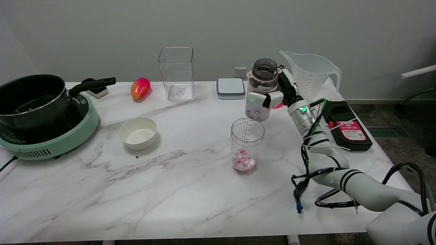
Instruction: Place the bottle onto the table.
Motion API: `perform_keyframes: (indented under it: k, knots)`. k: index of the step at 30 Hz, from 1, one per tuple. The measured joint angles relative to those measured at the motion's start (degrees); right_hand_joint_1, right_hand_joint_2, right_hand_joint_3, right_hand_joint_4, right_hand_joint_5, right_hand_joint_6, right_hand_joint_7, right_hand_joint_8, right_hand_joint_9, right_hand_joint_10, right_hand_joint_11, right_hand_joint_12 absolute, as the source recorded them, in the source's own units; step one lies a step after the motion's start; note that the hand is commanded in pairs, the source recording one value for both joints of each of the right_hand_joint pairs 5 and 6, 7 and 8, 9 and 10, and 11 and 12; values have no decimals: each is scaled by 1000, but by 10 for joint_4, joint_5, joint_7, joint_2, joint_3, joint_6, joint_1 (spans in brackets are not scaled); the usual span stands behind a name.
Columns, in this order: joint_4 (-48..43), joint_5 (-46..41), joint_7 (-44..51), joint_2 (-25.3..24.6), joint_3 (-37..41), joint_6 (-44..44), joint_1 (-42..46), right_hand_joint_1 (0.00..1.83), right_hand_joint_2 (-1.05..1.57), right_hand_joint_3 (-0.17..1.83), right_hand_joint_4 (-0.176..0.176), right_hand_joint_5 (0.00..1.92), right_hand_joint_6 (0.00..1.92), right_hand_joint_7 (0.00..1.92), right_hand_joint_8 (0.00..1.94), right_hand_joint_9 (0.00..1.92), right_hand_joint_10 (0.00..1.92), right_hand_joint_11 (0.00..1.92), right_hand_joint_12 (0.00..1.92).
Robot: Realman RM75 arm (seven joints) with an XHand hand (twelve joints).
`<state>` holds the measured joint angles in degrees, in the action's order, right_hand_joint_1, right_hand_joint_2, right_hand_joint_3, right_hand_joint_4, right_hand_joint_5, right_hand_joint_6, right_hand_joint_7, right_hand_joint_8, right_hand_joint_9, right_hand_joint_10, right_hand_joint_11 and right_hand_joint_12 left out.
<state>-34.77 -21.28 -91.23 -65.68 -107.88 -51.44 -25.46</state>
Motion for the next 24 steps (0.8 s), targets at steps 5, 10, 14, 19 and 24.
perform_keyframes:
  k: [5, 10, 14, 19, 24]
  knots:
    - [7, 5, -10, -11, -6, 0, -1, 1522, 125, 1119, 0, 1202, 1202, 1188, 1188, 1169, 1169, 965, 965]
    - [12, 9, -16, -18, -10, 0, -3, 1518, 231, 1022, 0, 1236, 1236, 1215, 1215, 1186, 1186, 994, 994]
    - [15, 11, -14, -22, -12, -1, -3, 1511, 375, 904, 0, 1280, 1280, 1250, 1250, 1219, 1219, 1031, 1031]
    - [17, 13, -6, -25, -16, 0, -3, 1495, 510, 782, 0, 1323, 1323, 1279, 1279, 1250, 1250, 1072, 1072]
    - [18, 13, -1, -30, -19, 17, -5, 1479, 570, 718, 0, 1338, 1338, 1287, 1287, 1256, 1256, 1088, 1088]
